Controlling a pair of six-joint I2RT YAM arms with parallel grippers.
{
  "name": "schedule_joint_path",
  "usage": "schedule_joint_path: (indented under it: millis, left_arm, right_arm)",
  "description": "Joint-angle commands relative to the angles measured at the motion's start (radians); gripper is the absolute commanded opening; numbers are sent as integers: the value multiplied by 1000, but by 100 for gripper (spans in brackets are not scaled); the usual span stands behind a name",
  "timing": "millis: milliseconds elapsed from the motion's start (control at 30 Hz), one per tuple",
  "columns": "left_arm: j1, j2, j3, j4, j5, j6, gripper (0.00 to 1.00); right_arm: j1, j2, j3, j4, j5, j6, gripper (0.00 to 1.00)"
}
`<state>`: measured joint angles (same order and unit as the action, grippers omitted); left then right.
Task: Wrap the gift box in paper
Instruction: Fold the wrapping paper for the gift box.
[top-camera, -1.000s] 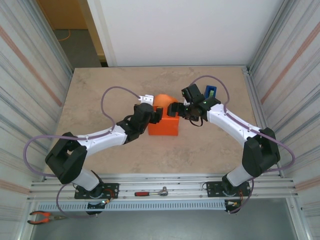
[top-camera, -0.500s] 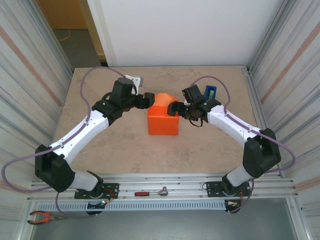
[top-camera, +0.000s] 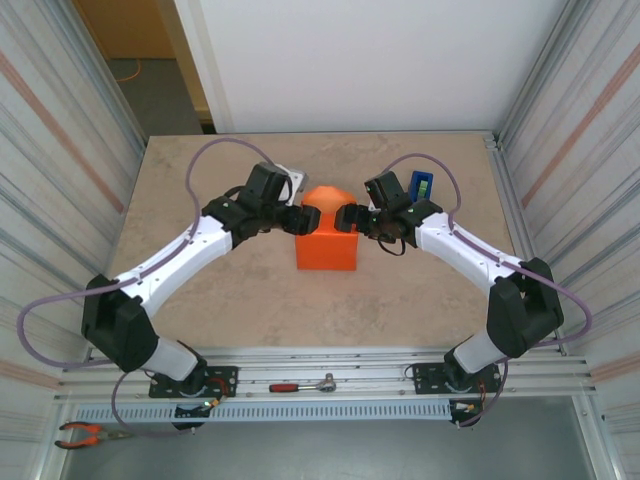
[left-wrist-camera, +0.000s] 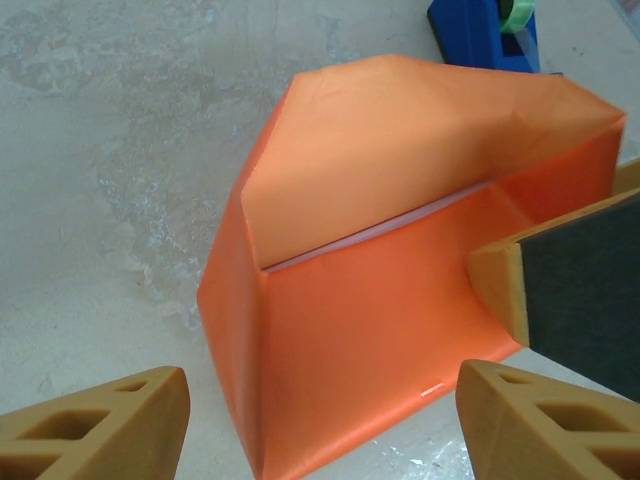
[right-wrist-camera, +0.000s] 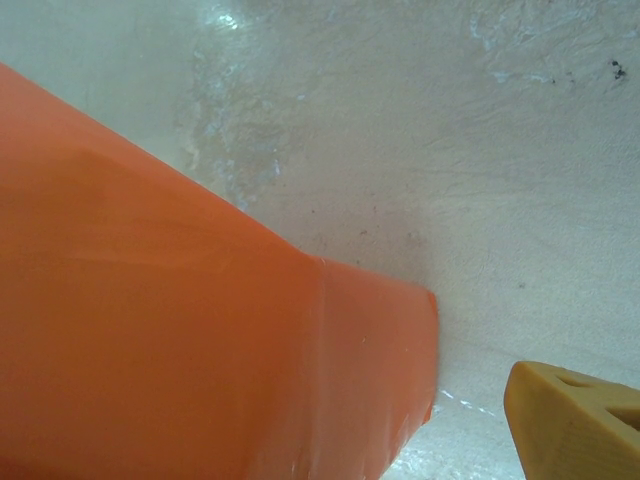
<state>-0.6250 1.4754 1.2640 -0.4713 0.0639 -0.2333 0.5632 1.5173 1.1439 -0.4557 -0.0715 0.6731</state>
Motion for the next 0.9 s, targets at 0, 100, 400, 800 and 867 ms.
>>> schedule_joint_path:
  millis: [0,100,400,800,867]
  left_arm:
    - [-4,6,-25,67,-64,14,67]
    - [-5,13,-44,100,-101,10,63]
    - [-4,48,-67,161,-131,8,48]
    - [-21,33,-117,245,-157,3,0]
    - [-25,18,-143,270,-172,-12,17]
  right_arm:
    - [14,16,-46,-101,54,0,93]
    - [16,14,-47,-104,58,0,93]
    - [23,20,-43,-106,66,5,93]
    - [26,20,-48,-107,68,5,92]
    - [27,20,-49,-107,70,5,92]
